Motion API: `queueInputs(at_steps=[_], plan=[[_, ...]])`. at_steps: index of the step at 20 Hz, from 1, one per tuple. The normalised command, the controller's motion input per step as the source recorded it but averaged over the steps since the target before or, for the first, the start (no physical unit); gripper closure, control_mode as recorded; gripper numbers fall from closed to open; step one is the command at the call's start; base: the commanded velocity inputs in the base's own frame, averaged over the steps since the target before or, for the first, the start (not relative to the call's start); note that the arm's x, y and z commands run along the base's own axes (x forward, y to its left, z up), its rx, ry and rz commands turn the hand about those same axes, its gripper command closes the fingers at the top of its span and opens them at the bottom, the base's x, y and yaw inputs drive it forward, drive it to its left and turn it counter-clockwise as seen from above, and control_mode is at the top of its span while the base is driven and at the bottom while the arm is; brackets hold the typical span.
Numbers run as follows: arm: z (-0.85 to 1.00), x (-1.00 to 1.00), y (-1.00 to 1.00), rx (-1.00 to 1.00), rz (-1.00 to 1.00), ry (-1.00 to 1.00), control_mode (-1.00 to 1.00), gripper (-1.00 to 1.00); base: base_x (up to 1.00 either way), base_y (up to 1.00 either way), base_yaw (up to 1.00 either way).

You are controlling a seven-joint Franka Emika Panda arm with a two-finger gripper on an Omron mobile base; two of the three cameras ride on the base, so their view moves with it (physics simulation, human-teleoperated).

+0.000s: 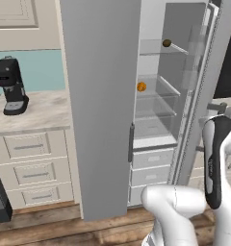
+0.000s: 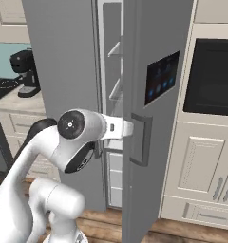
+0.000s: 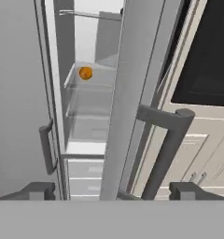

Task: Retrieve the kiwi and orange from the fridge and place them into the bowl on the dining table.

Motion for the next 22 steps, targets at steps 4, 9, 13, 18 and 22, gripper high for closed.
queueInputs(at_steps=[4,9,13,18,22], plan=[[0.14,-0.02,1.0,-0.47,0.0,0.01,-1.0,-1.0,0.0,0.0,0.0],[0.09,0.02,0.82,-0.45,-0.01,0.08,-1.0,-1.0,0.0,0.0,0.0],[0.43,0.03,0.04,-0.35,-0.05,0.29,-1.0,-1.0,0.0,0.0,0.0],[0.44,0.09,0.0,-0.35,-0.08,0.33,-1.0,-1.0,0.0,0.0,0.0],[0.01,0.43,-0.06,-0.33,0.0,0.22,-1.0,-1.0,0.0,0.0,0.0]])
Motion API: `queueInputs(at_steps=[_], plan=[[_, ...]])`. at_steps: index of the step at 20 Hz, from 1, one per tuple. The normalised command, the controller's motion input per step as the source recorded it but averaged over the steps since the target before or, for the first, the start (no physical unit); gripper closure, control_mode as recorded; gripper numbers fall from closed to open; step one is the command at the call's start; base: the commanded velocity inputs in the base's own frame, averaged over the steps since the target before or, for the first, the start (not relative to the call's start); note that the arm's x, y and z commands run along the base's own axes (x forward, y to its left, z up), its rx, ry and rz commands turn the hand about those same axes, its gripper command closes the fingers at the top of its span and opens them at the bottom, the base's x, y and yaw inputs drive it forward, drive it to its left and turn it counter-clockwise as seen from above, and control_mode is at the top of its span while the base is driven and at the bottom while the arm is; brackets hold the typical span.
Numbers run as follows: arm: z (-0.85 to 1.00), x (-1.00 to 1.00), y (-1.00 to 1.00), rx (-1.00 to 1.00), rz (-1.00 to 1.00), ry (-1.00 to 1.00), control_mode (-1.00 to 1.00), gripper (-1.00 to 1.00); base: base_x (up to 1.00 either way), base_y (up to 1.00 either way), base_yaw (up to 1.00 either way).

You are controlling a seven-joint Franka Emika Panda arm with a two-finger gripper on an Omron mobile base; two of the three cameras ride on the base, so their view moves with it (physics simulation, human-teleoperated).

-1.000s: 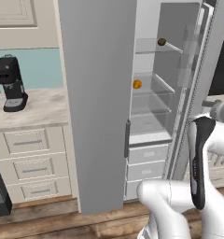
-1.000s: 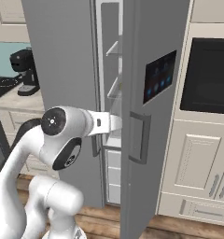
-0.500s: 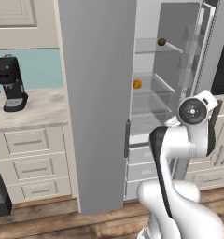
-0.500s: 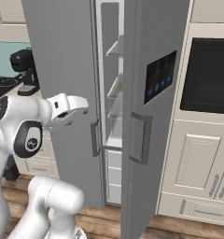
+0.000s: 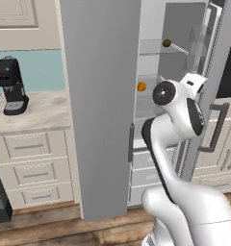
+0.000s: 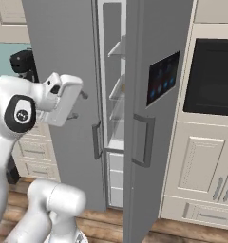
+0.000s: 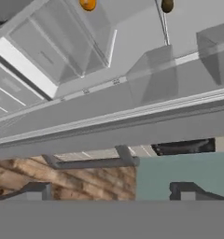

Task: Retrieve the kiwi and orange from the fridge and place them into the bowl on the dining table.

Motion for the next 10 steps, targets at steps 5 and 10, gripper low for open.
queueInputs(at_steps=[5,10], plan=[[0.0,0.94,-0.15,-0.15,-0.01,0.36,-1.0,-1.0,0.0,0.0,0.0],[0.0,0.9,-0.32,-0.08,0.0,0.27,-1.0,-1.0,0.0,0.0,0.0]])
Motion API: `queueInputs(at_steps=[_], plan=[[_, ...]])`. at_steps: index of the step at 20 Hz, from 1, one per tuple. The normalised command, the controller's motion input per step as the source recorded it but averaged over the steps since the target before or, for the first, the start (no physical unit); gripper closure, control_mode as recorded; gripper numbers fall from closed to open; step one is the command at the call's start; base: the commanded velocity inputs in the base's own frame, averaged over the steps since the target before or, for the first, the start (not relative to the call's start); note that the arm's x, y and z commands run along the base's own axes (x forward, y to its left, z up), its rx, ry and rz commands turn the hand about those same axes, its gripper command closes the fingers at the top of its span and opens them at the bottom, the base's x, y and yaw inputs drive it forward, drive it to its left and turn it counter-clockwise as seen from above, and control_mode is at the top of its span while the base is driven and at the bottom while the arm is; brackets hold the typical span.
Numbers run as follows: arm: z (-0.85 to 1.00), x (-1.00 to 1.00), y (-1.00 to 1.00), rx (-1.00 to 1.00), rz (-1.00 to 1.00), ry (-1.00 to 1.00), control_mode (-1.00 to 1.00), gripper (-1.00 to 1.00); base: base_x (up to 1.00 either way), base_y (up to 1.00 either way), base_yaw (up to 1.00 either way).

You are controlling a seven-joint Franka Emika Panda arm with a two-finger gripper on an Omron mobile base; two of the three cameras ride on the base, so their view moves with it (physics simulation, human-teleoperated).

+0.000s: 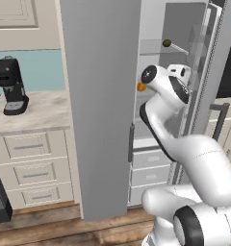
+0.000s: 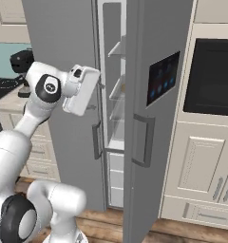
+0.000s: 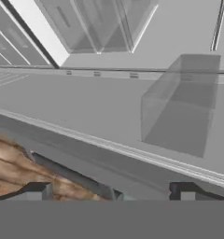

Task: Retrieve the kiwi and orange from the fridge and place them into the bowl on the dining table.

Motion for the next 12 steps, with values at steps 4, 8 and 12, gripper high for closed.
queueInputs(at_steps=[4,8,12], plan=[[0.0,0.74,-0.35,-0.04,0.0,0.14,-1.0,-1.0,0.0,0.0,0.0],[-0.02,0.8,-0.35,-0.01,0.0,0.05,-1.0,-1.0,0.0,0.0,0.0],[-0.05,0.95,-0.24,0.0,0.0,0.04,-1.0,-1.0,0.0,0.0,0.0]])
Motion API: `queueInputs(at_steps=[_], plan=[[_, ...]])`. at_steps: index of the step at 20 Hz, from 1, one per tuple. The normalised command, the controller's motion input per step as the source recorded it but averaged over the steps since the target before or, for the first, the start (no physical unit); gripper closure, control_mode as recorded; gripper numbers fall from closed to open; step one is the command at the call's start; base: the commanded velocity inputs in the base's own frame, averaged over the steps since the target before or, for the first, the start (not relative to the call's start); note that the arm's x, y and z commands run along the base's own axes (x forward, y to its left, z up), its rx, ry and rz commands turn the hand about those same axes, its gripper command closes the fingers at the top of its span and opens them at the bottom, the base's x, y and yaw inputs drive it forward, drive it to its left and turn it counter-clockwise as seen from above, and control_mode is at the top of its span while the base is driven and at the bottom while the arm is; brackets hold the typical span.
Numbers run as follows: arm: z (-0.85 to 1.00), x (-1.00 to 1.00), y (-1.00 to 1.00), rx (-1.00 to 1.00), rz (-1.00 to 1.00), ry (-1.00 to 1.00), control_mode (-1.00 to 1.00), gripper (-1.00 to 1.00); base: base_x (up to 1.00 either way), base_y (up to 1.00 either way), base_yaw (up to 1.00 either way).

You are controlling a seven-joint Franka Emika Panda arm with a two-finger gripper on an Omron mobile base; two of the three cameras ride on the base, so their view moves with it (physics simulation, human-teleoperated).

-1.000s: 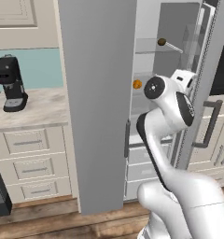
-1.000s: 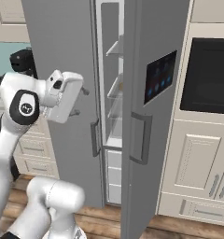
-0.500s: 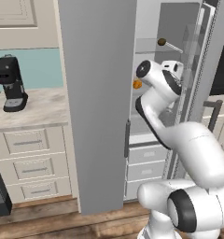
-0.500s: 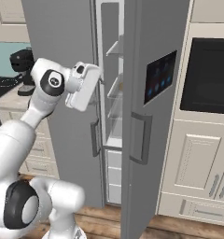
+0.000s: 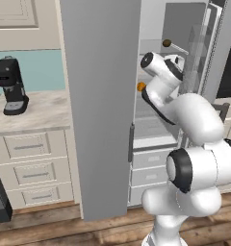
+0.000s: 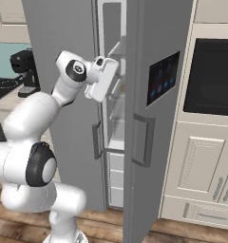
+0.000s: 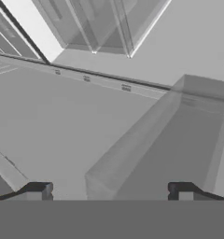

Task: Retrieve the kiwi and orange from the fridge and place them into the bowl on the dining table.

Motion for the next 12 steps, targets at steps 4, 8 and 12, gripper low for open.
queueInputs(at_steps=[4,8,12], plan=[[-0.07,0.98,0.0,0.0,0.0,0.02,-1.0,-1.0,0.0,0.0,0.0],[-0.05,0.85,-0.03,0.0,0.0,0.04,-1.0,-1.0,0.0,0.0,0.0],[-0.1,0.75,-0.29,0.0,-0.01,0.02,-1.0,-1.0,0.0,0.0,0.0]])
